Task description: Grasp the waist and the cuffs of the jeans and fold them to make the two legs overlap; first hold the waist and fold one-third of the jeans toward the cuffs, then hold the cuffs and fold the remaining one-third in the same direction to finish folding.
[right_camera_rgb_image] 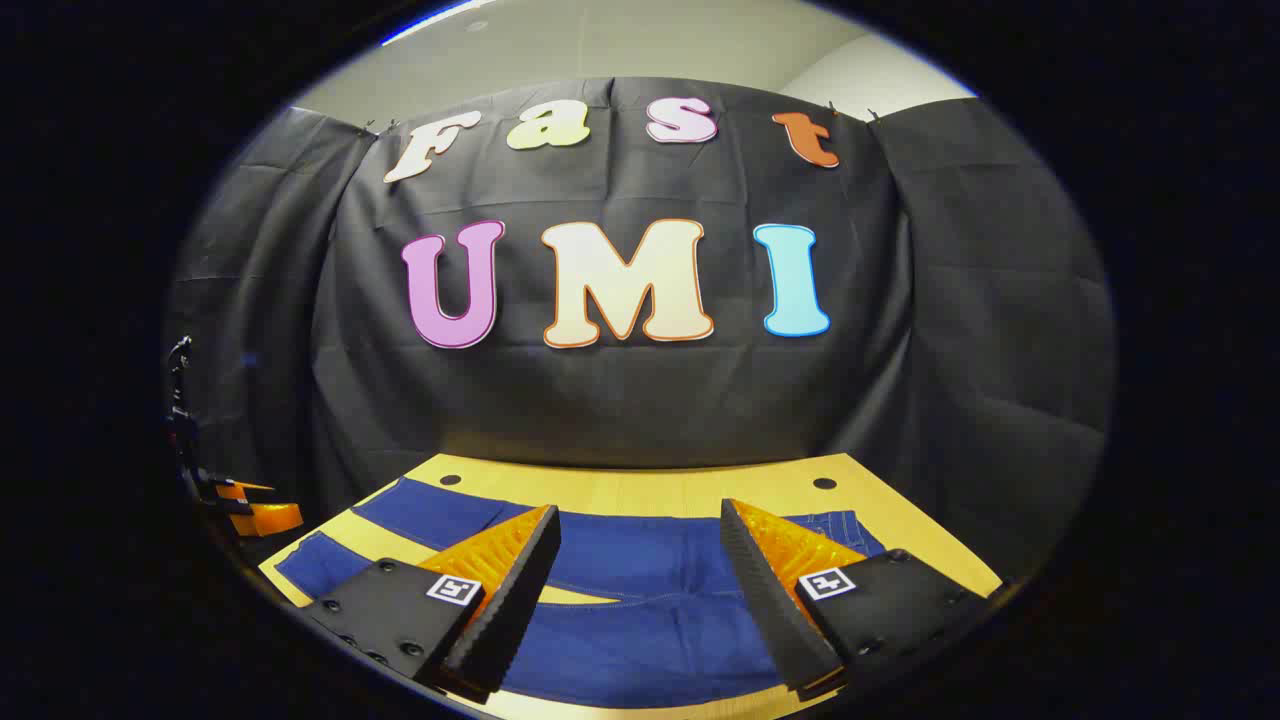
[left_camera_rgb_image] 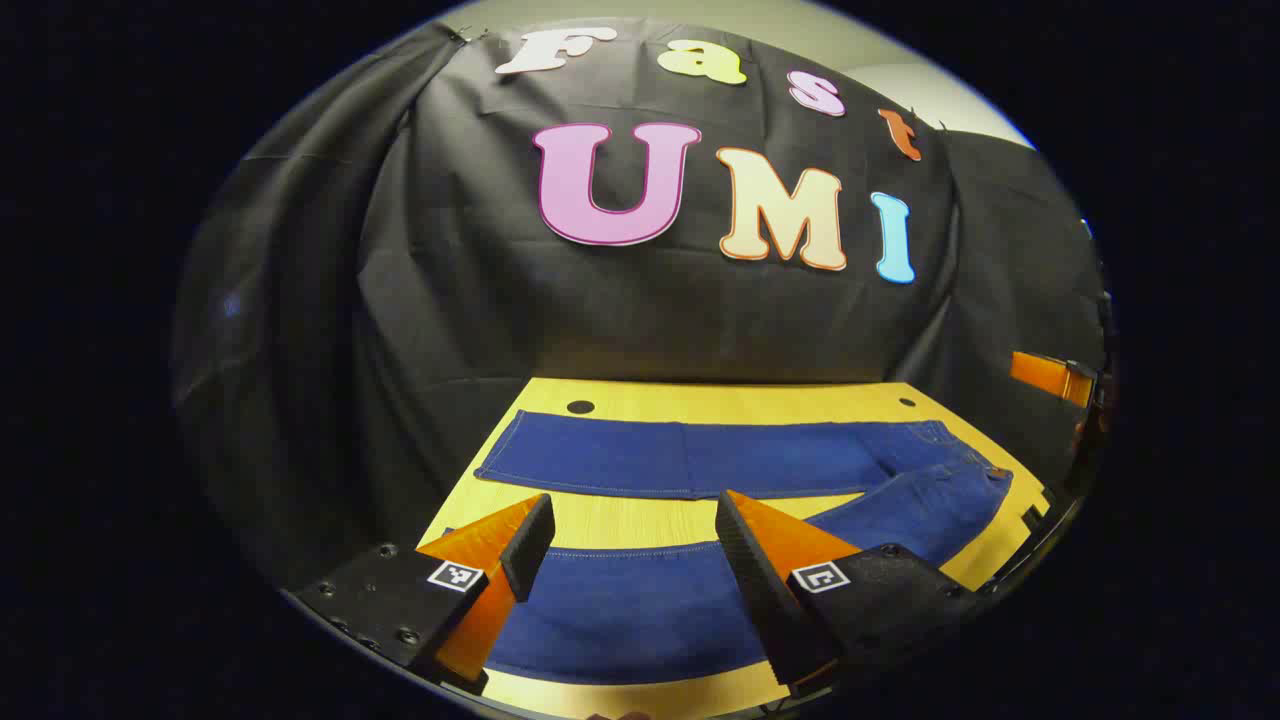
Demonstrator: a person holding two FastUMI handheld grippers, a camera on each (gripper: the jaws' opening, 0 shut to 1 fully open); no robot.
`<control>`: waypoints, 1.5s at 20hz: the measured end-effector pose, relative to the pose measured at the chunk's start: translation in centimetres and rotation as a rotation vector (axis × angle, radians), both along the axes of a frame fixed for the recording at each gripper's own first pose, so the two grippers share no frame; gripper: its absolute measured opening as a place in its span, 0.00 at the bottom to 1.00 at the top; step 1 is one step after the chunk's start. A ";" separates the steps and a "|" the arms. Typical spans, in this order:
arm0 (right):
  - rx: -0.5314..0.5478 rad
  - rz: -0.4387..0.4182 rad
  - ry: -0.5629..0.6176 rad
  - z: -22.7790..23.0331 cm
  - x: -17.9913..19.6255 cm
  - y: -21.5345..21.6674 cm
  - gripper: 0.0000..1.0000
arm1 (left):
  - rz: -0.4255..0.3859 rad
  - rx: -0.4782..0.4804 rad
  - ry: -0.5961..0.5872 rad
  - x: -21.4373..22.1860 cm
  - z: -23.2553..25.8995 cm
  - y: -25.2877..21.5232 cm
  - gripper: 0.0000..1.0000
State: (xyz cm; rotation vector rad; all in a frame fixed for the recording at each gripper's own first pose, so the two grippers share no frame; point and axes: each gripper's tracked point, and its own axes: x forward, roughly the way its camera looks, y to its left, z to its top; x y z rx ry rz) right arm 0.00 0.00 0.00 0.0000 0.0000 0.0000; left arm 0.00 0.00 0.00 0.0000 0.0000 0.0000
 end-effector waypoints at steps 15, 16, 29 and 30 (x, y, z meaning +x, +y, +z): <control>-0.047 0.018 0.040 -1.7 -0.7 1.0 0.99 | -0.069 0.017 0.069 -1.0 -3.0 -0.7 0.96; -0.045 0.021 0.043 -1.9 -0.8 1.1 0.99 | -0.108 0.028 0.106 -1.3 -4.2 -0.8 0.96; -0.066 0.059 0.145 -5.7 -1.1 1.9 0.99 | -0.472 0.493 0.702 -7.2 -17.7 4.9 0.96; -0.069 0.059 0.150 -5.9 -1.1 1.9 0.99 | -0.502 0.541 0.744 -7.6 -18.5 5.6 0.96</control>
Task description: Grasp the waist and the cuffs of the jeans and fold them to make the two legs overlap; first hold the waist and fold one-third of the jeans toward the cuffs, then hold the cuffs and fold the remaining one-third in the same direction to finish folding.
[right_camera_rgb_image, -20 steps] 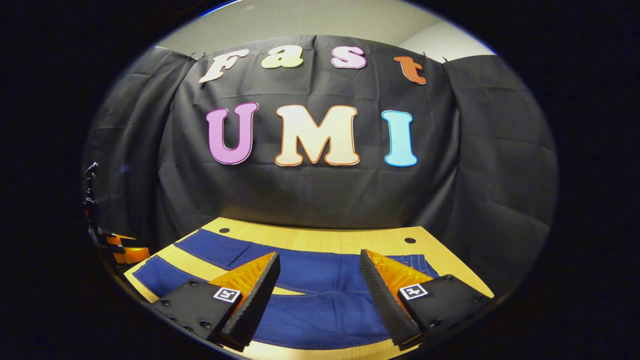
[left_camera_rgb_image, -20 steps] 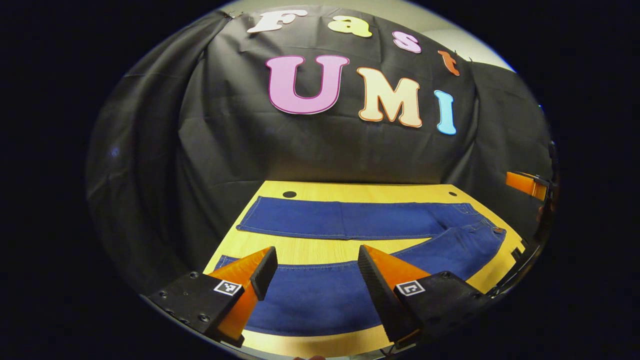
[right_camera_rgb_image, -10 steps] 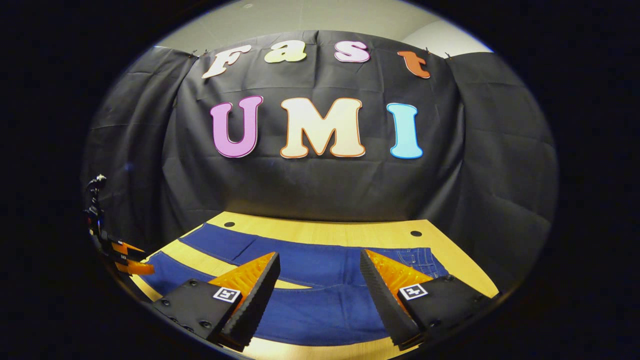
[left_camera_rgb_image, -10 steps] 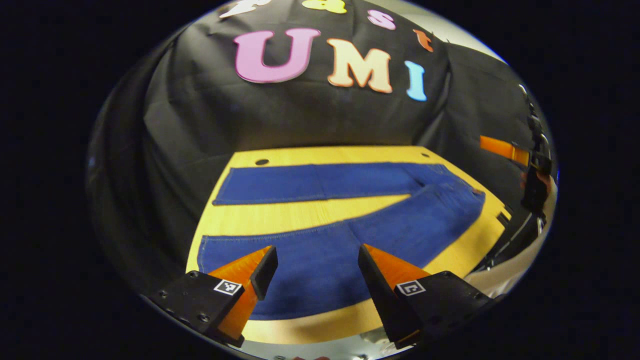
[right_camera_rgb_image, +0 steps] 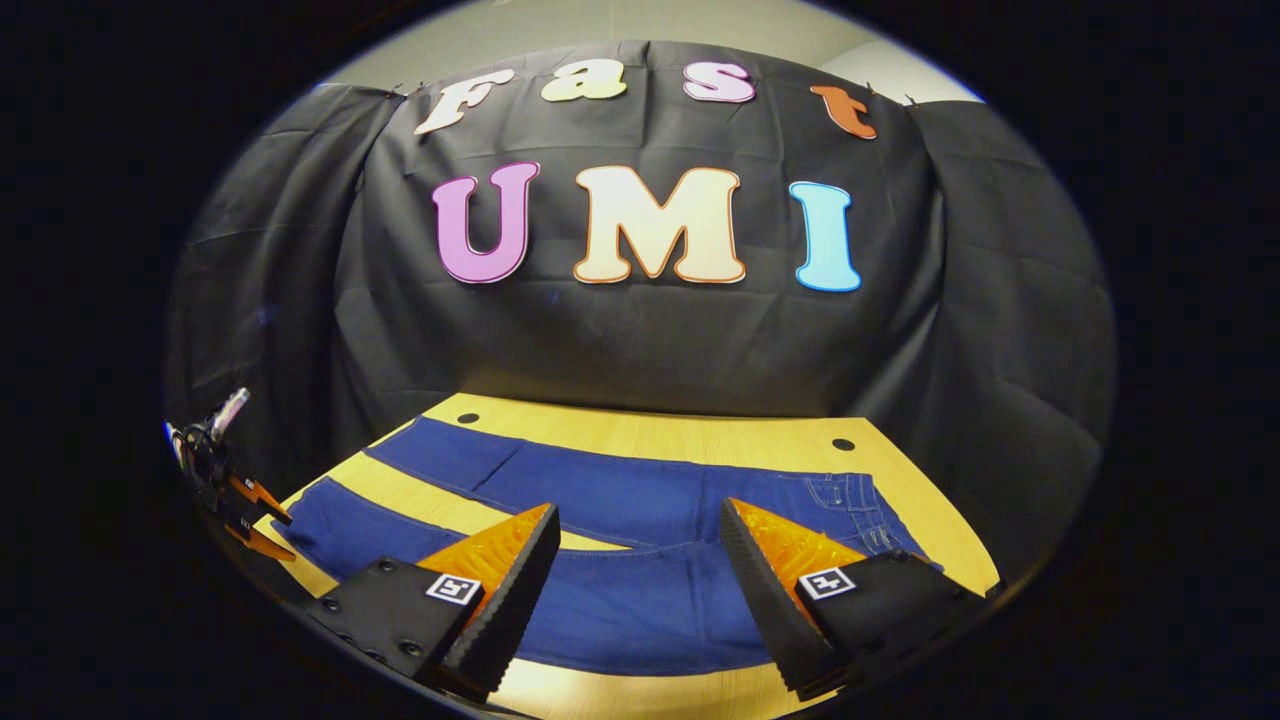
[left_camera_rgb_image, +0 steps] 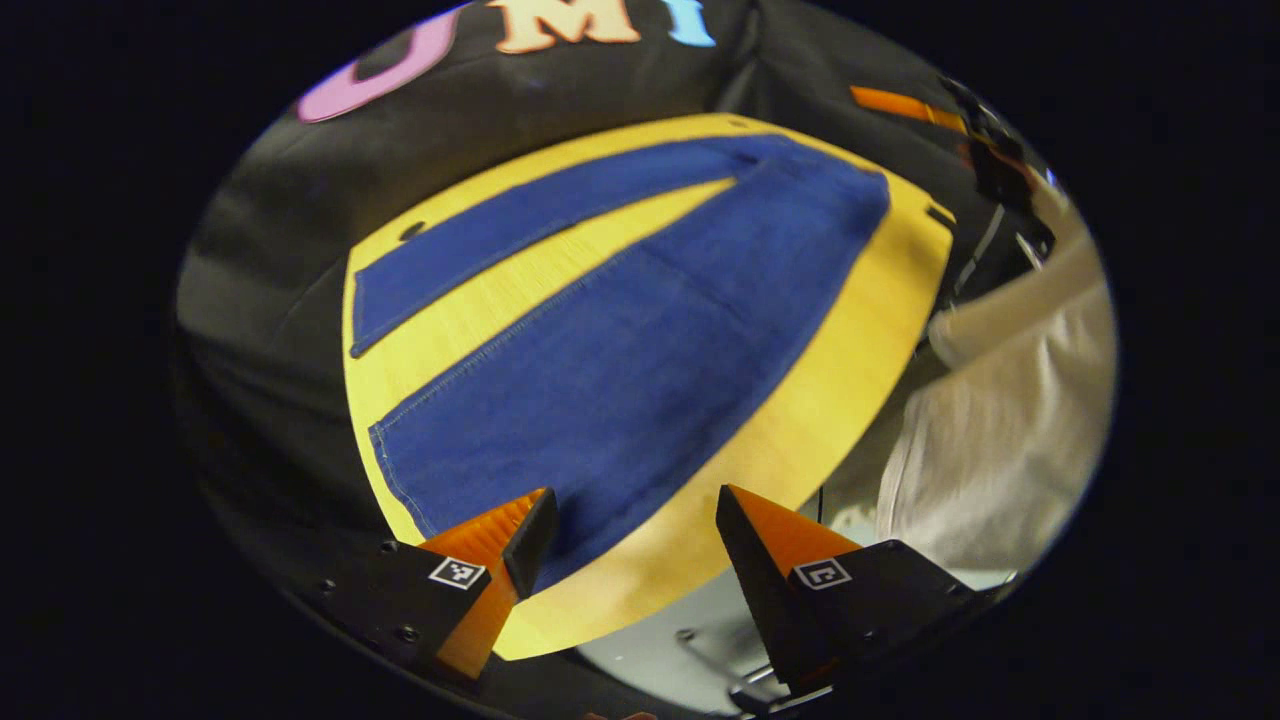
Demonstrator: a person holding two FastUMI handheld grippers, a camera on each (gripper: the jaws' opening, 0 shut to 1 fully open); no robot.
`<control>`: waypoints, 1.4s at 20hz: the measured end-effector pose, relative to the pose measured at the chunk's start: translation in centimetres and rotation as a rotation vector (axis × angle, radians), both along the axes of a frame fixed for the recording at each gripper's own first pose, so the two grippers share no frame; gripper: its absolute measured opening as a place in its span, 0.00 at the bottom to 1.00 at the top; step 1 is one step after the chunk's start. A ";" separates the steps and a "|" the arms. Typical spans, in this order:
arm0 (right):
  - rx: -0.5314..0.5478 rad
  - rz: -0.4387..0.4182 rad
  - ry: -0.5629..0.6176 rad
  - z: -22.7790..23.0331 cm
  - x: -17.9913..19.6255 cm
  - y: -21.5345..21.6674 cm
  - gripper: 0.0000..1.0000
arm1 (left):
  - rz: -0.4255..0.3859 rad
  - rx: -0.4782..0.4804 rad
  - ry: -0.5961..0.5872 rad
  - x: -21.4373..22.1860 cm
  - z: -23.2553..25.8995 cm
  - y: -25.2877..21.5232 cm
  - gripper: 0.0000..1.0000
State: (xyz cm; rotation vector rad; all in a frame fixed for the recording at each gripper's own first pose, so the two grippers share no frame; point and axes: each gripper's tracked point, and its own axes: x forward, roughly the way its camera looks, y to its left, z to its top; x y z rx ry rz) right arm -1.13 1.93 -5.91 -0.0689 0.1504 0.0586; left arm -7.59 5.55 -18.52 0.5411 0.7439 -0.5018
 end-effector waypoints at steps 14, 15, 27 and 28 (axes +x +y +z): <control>-0.069 -0.052 0.028 -1.7 -1.0 -1.9 0.99 | -0.078 0.187 0.147 -1.2 -2.4 2.7 0.92; -0.070 -0.053 0.032 -1.8 -1.0 -1.9 0.99 | -0.077 0.190 0.155 -1.0 -2.8 2.7 0.91; -0.053 -0.020 0.079 -3.7 -0.4 -1.3 0.99 | -0.093 0.204 0.221 -0.3 -3.1 2.5 0.79; -0.052 -0.021 0.081 -3.7 -0.3 -1.4 0.99 | -0.094 0.194 0.209 -0.5 -3.1 2.4 0.63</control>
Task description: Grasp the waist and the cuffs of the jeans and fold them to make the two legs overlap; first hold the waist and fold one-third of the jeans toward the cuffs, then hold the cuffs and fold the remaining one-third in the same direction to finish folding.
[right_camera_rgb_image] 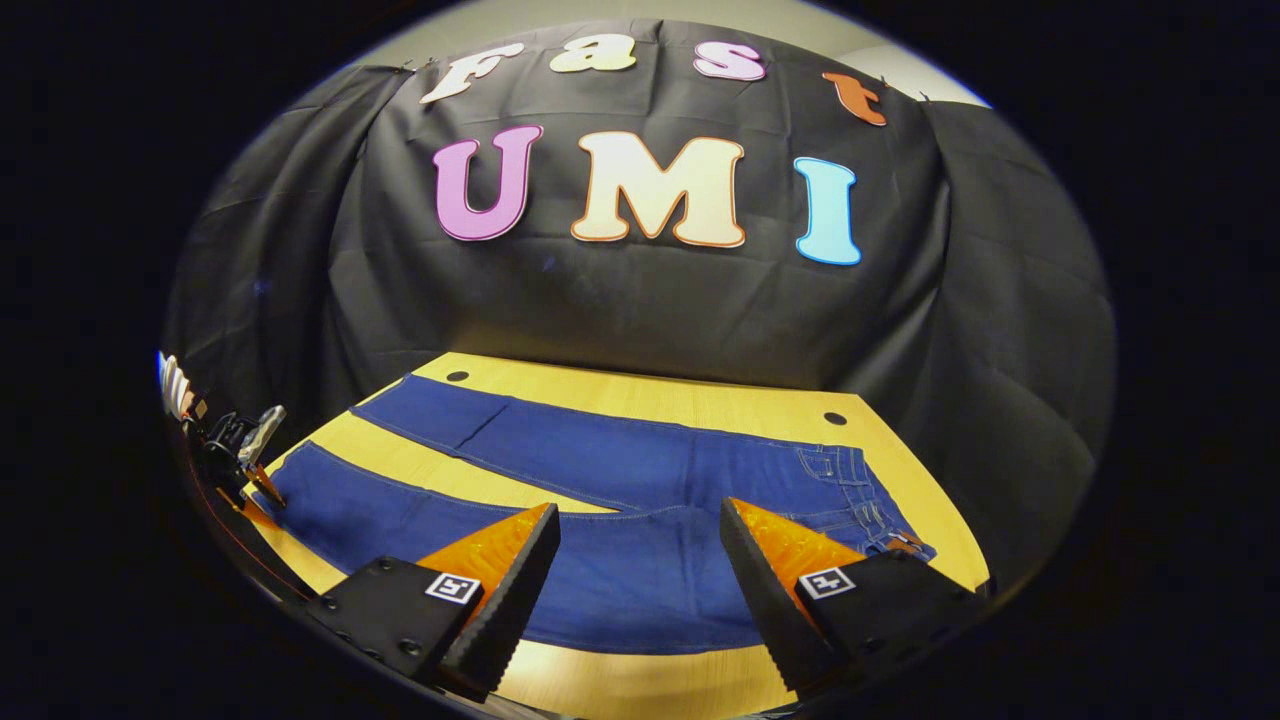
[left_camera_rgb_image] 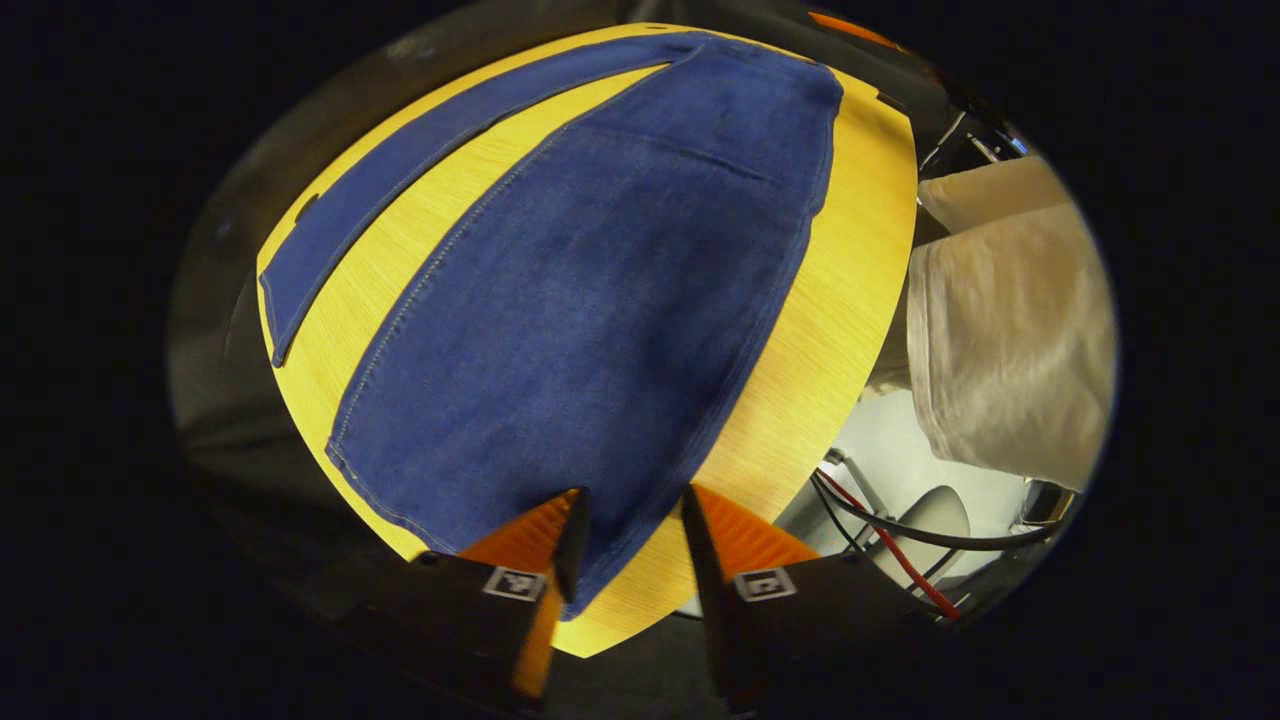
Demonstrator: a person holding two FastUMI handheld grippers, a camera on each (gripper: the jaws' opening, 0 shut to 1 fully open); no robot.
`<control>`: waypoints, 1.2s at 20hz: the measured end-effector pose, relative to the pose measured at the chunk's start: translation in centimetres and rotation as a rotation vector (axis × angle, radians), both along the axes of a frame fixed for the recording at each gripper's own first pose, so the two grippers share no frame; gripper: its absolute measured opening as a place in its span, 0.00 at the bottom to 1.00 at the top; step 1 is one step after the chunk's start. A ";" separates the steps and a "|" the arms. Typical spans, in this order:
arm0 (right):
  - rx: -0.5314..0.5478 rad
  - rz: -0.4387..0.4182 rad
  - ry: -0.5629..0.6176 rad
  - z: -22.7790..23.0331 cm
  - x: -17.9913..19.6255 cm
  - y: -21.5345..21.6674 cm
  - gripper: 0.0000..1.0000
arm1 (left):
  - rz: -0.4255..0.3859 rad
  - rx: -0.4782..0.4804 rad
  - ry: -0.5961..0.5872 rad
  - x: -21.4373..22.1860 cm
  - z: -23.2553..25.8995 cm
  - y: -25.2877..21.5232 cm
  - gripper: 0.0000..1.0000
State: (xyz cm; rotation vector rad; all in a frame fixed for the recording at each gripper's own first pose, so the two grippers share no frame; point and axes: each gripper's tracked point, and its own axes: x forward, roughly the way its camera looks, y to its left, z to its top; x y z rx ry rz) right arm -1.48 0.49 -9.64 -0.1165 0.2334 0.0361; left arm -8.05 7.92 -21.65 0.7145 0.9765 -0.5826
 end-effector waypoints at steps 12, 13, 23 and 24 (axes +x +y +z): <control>-0.068 0.188 0.198 -4.6 -0.5 -1.4 0.99 | 0.047 -0.065 0.083 -0.4 -0.1 -0.5 0.00; -0.105 0.212 0.232 -5.6 -0.8 -2.4 0.99 | 0.055 -0.054 0.098 -0.2 -0.1 -0.5 0.00; -0.418 0.344 0.598 -14.1 -1.5 -15.5 1.00 | 0.124 0.033 0.164 0.0 -0.2 -0.4 0.00; -0.466 0.365 0.625 -14.7 -1.4 -16.5 1.00 | 0.133 0.031 0.162 0.0 -0.2 -0.4 0.00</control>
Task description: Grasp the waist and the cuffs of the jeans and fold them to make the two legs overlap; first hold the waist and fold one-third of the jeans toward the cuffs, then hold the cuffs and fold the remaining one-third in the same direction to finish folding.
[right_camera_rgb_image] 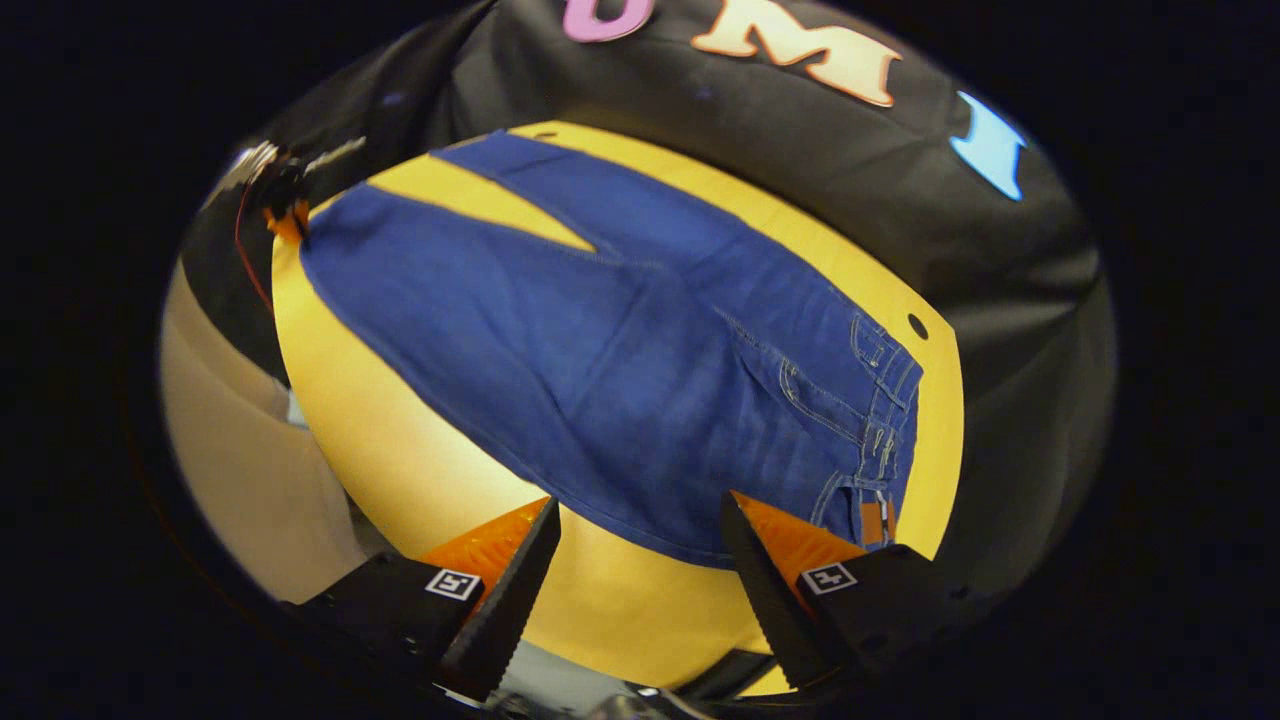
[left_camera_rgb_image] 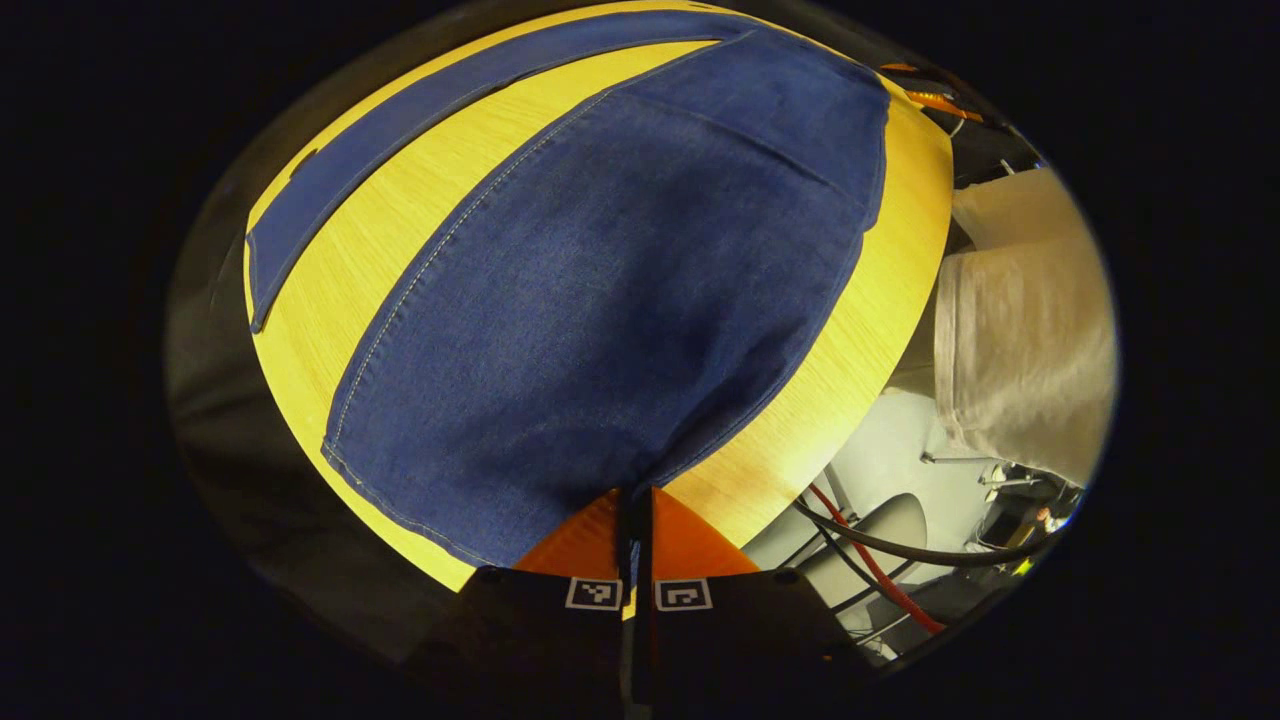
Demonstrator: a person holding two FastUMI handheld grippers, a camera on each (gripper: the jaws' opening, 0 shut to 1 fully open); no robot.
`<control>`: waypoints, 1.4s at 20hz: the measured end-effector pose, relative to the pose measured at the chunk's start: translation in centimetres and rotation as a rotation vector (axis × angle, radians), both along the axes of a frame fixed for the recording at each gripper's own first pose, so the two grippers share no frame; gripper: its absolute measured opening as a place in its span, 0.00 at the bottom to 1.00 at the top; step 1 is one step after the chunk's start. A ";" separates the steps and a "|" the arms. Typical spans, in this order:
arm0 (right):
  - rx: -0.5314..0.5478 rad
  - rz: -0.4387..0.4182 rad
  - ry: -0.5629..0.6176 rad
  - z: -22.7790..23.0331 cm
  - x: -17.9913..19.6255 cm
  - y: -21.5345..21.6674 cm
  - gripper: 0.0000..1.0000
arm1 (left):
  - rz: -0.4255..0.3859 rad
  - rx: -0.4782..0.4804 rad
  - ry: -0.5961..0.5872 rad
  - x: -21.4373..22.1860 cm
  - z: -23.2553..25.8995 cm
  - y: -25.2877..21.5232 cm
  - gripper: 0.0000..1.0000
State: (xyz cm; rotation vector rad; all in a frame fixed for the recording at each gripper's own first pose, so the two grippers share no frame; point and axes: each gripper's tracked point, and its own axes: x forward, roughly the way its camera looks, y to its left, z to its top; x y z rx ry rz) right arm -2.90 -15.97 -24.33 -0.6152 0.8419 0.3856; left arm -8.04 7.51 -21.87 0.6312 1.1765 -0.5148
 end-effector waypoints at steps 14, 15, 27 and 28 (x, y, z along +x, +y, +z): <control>-0.018 0.120 0.292 -5.3 -0.3 -0.8 0.80 | 0.029 0.001 0.027 0.2 0.0 -0.1 0.00; -0.027 0.118 0.300 -5.4 -0.3 -1.1 0.80 | 0.030 -0.003 0.033 0.2 0.0 0.0 0.00; -0.041 0.039 0.166 -4.9 -0.3 -1.2 0.08 | 0.032 -0.028 0.062 0.5 0.2 -0.2 0.00; -0.025 0.002 0.178 -5.0 -0.2 -1.4 0.08 | 0.039 -0.029 0.064 0.5 0.2 -0.2 0.00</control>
